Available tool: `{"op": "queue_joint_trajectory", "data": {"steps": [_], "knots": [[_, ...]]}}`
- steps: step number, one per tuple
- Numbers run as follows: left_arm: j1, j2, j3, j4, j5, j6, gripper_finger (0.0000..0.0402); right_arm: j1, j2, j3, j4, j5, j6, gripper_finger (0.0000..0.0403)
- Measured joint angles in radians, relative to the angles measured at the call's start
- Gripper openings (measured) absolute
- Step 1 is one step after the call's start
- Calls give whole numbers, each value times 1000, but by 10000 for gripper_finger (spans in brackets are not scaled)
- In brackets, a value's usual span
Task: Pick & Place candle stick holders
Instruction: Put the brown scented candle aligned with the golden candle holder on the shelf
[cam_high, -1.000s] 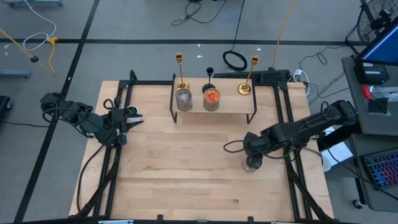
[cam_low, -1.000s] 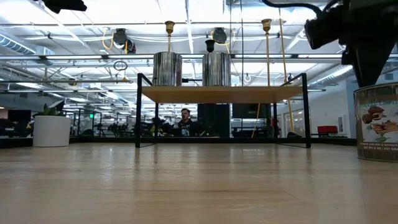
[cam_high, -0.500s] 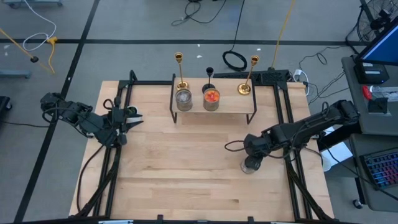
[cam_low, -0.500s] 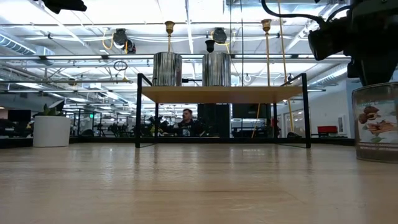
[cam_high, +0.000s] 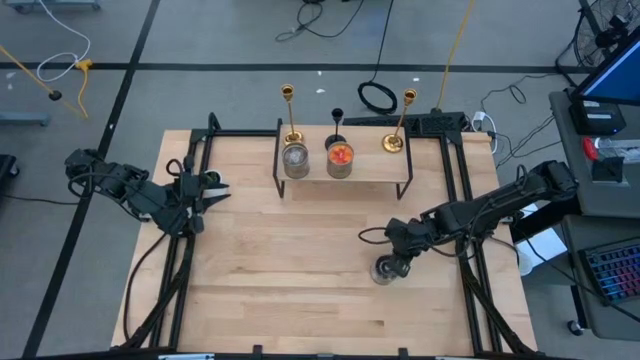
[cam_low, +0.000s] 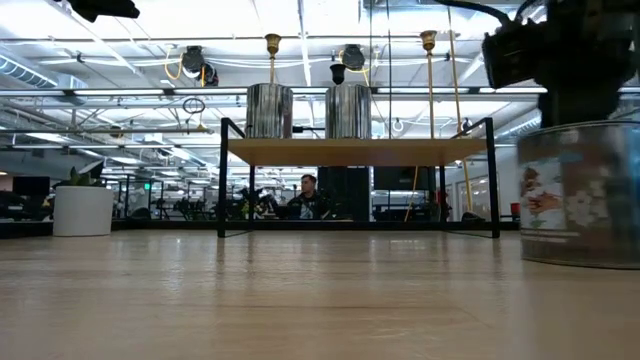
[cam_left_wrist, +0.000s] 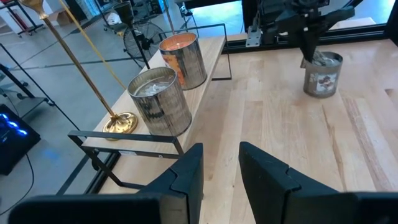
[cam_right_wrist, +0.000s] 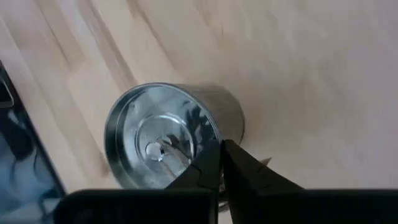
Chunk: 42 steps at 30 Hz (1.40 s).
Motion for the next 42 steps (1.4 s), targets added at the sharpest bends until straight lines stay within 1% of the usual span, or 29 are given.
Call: {"op": "queue_joint_trajectory", "data": {"steps": [3, 6, 11, 20, 25, 27, 30, 32, 34, 40, 42], "knots": [[0, 0, 0, 0, 0, 2, 108, 0, 1, 4, 67, 78, -43, 3], [0, 0, 0, 0, 0, 3, 108, 0, 7, 30, 97, 147, -111, 2], [0, 0, 0, 0, 0, 3, 108, -2, 6, 103, 76, 246, -206, 1], [0, 0, 0, 0, 0, 5, 108, -7, 3, 218, 69, 368, -369, 0], [0, 0, 0, 0, 0, 5, 108, -29, 4, 301, 54, 469, -527, 0], [0, 0, 0, 0, 0, 5, 108, -50, 3, 341, 38, 510, -561, 0], [0, 0, 0, -5, 0, 5, 108, -85, 3, 395, 7, 574, -565, 0], [0, 0, 0, -5, 0, 5, 108, -111, 3, 429, -12, 597, -565, 0], [0, 0, 0, -5, 0, 7, 108, -142, 2, 454, -50, 595, -545, 0], [0, 0, 0, -5, 1, 9, 108, -235, -1, 489, -221, 591, -418, 0], [0, 0, 0, -5, 1, 9, 108, -262, -8, 489, -236, 591, -426, 0]]}}
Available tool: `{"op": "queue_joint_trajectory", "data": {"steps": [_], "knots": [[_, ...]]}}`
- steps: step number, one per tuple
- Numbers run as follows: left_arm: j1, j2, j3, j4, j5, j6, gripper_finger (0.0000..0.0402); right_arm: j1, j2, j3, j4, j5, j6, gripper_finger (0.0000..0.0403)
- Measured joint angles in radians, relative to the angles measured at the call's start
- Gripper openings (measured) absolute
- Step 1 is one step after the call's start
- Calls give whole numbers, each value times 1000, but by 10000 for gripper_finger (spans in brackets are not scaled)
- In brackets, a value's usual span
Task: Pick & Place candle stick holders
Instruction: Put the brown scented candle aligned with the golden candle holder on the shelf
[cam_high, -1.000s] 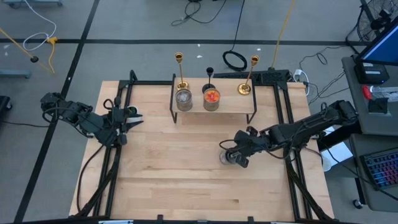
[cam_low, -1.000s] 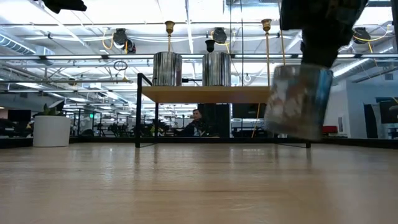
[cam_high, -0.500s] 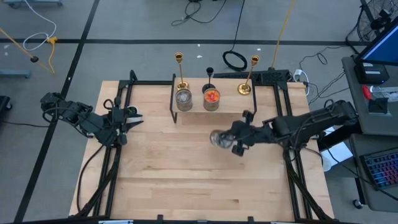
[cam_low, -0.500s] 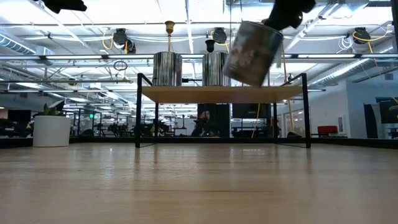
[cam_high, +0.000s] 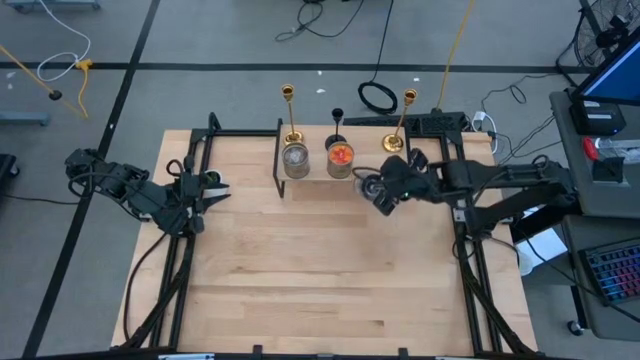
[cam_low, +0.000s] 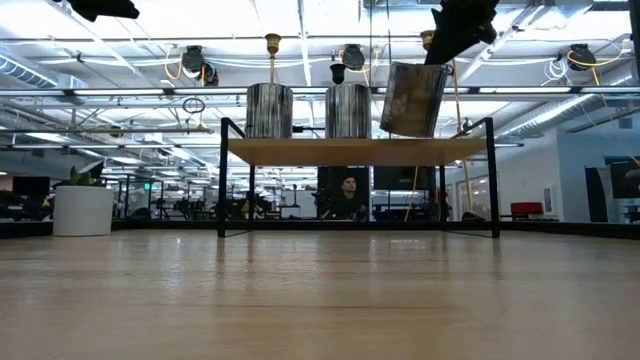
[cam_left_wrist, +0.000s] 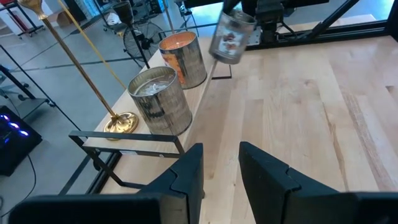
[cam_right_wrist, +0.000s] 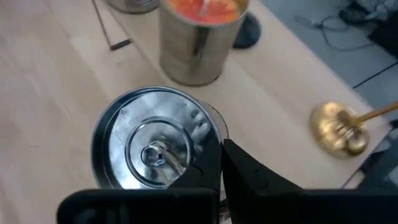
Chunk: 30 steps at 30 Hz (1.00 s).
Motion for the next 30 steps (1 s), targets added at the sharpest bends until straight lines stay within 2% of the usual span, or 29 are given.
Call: {"op": "queue_joint_trajectory", "data": {"steps": [7, 14, 23, 30], "knots": [[0, 0, 0, 0, 1, 0, 108, -51, -26, 2, 58, -3, -101, 0], [0, 0, 0, 0, 2, 0, 108, -137, -60, 2, -57, 8, -1, 0], [0, 0, 0, 0, 2, -1, 108, -238, -66, 2, -50, 2, 40, 0], [0, 0, 0, -1, 2, -1, 108, -262, -66, 2, -68, -4, 23, 0]]}}
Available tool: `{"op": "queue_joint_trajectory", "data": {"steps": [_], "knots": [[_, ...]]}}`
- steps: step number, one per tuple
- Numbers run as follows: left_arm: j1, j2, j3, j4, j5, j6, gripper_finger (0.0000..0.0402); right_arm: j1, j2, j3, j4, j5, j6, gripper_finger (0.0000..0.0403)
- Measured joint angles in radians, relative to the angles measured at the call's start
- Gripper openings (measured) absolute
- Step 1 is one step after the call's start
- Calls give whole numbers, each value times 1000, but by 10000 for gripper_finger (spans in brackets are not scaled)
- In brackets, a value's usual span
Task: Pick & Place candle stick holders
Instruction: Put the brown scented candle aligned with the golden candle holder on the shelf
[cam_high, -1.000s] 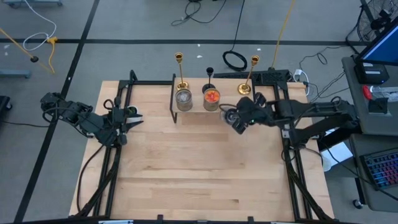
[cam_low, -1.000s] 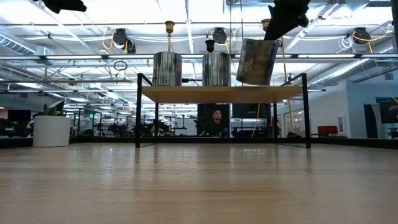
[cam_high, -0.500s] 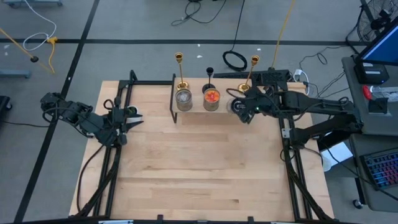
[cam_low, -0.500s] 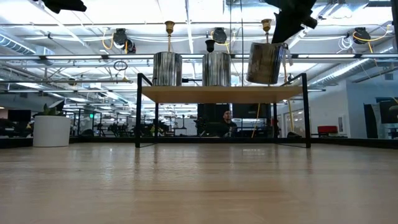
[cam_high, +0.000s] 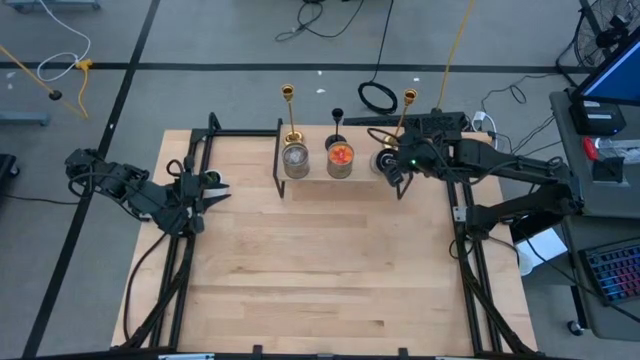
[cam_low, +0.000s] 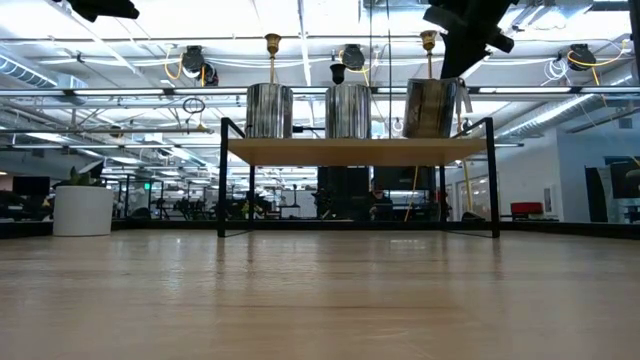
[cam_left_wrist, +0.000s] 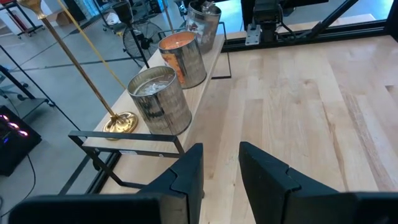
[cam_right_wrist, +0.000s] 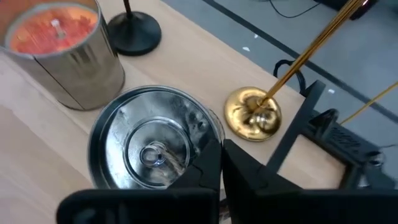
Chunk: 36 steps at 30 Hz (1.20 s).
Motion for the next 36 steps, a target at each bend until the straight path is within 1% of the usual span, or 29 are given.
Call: {"op": "queue_joint_trajectory", "data": {"steps": [3, 13, 17, 26, 29, 31, 36], "knots": [[0, 0, 0, 0, 0, 0, 108, 0, 0, 0, -17, 3, -33, 5], [0, 0, 0, -1, 0, 0, 108, 0, 0, 0, -28, 5, -42, 21], [0, 0, 0, -1, 0, -1, 108, 0, 0, 0, -28, 8, -42, 40], [0, 0, 0, -1, 0, -1, 108, 0, 0, 0, -28, 53, -66, 101], [0, 0, 0, -1, 0, -1, 108, 0, 0, 0, -28, 50, -88, 110], [0, 0, 0, -1, 0, -1, 108, 0, 1, 0, -28, 28, -101, 113], [0, 0, 0, -1, 0, -1, 108, 0, 7, -1, -29, 27, -106, 114]]}}
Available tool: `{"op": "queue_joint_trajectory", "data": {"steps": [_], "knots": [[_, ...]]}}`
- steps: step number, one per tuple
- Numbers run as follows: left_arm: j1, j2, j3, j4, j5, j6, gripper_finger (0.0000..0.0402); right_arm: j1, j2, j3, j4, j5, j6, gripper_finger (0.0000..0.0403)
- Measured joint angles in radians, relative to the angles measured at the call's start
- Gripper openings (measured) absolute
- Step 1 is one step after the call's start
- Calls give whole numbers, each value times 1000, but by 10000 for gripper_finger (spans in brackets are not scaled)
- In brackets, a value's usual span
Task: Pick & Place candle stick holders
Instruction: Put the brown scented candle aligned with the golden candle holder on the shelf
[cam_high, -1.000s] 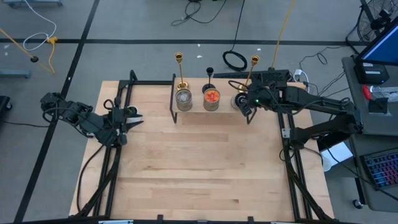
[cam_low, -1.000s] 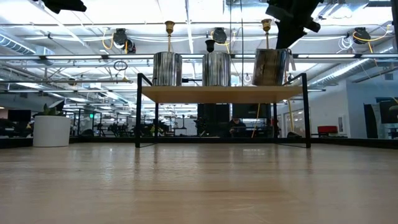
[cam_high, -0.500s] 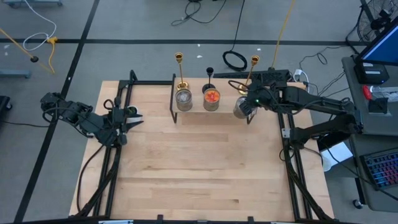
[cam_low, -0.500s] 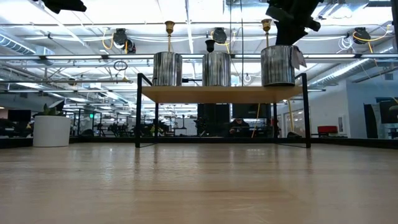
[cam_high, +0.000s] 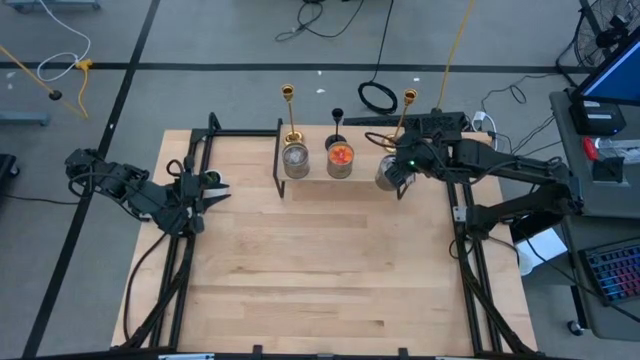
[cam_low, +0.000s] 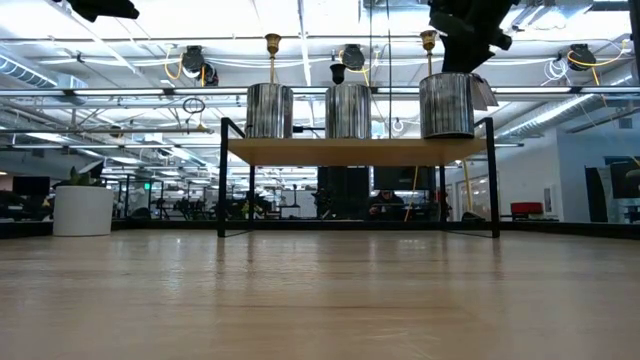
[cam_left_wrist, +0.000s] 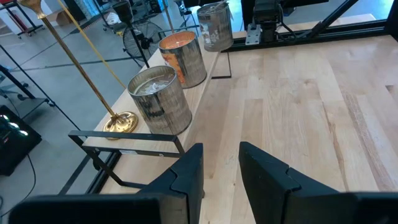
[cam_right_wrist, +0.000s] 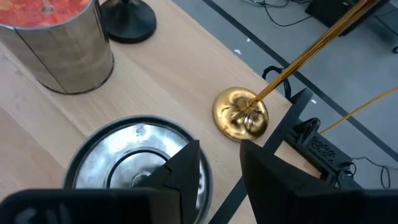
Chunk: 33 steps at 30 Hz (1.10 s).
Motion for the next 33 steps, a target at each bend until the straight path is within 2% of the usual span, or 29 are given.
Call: {"op": "queue_joint_trajectory", "data": {"steps": [5, 10, 20, 26, 28, 33], "knots": [[0, 0, 0, 0, 0, 0, 108, 0, 2, -47, 15, 4, 1, 114], [0, 0, 0, 0, 0, 0, 108, 0, 0, -96, 58, 89, -5, 114], [0, 0, 0, 0, 0, 0, 108, -15, 2, -105, 200, 97, -94, 114], [0, 0, 0, 0, 0, 0, 108, -24, 1, -105, 216, 158, -133, 114], [0, 0, 0, 0, 0, 0, 108, -21, -3, -105, 247, 149, -154, 114], [0, 0, 0, -4, 0, -2, 108, 20, -34, -105, 357, 40, -167, 114]]}}
